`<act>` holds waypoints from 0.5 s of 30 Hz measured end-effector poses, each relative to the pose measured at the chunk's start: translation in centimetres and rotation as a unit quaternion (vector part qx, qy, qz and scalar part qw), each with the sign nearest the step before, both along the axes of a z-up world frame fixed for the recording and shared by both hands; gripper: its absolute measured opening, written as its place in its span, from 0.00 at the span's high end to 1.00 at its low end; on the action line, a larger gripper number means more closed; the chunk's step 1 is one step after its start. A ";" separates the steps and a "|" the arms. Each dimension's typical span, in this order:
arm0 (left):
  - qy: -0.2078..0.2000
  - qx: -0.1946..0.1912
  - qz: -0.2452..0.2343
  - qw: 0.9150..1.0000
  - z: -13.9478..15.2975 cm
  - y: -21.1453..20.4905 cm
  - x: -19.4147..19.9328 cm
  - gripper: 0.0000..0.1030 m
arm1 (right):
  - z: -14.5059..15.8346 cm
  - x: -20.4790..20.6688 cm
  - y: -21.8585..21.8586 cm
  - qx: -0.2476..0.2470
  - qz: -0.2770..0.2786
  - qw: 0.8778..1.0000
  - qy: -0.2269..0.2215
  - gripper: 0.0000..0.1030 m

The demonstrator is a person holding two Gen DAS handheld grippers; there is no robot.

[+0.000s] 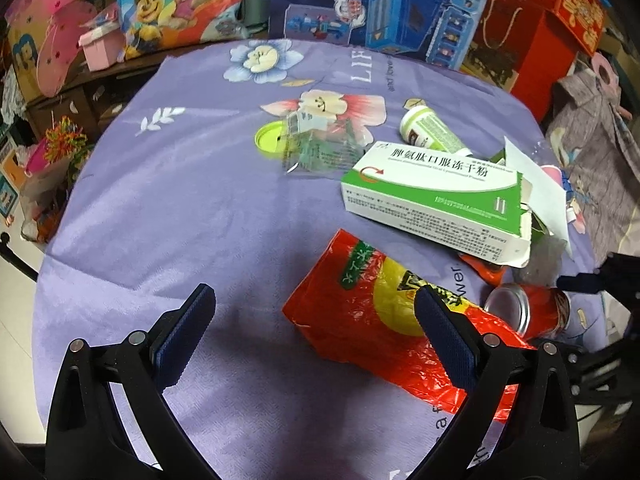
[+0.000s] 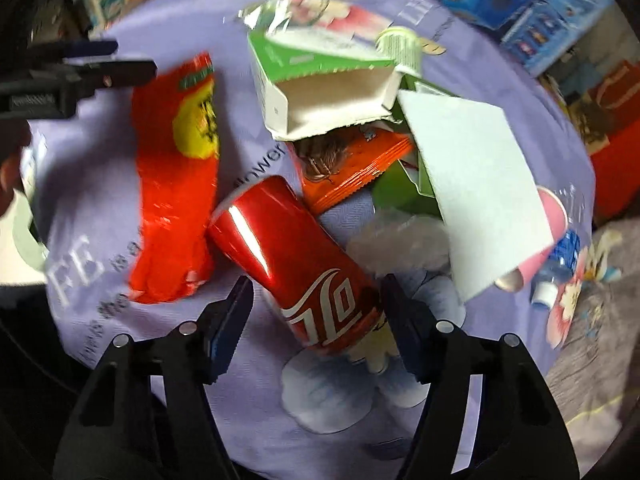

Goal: Collect trash
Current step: 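Grasp the red Coca-Cola can with the right gripper while the left gripper grasps the green medicine box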

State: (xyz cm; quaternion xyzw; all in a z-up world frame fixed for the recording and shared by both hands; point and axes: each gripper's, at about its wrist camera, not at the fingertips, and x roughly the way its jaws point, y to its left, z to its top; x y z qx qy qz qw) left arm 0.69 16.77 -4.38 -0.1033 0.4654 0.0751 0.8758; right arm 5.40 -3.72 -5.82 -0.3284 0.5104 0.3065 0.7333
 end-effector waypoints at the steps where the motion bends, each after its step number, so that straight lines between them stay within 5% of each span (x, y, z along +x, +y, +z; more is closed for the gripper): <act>1: 0.002 -0.004 -0.001 1.000 -0.1 0.1 0.1 0.03 | -0.2 0.3 0.4 -0.007 0.010 1.000 0.003 0.39; 7: 0.004 -0.020 -0.014 1.000 0.0 -0.4 0.8 0.03 | -1.6 1.3 2.9 -0.029 0.056 0.998 0.028 0.38; 15: 0.008 -0.022 -0.042 0.999 0.6 -2.7 1.9 0.03 | -2.1 2.5 -0.9 0.082 -0.051 0.986 0.132 0.44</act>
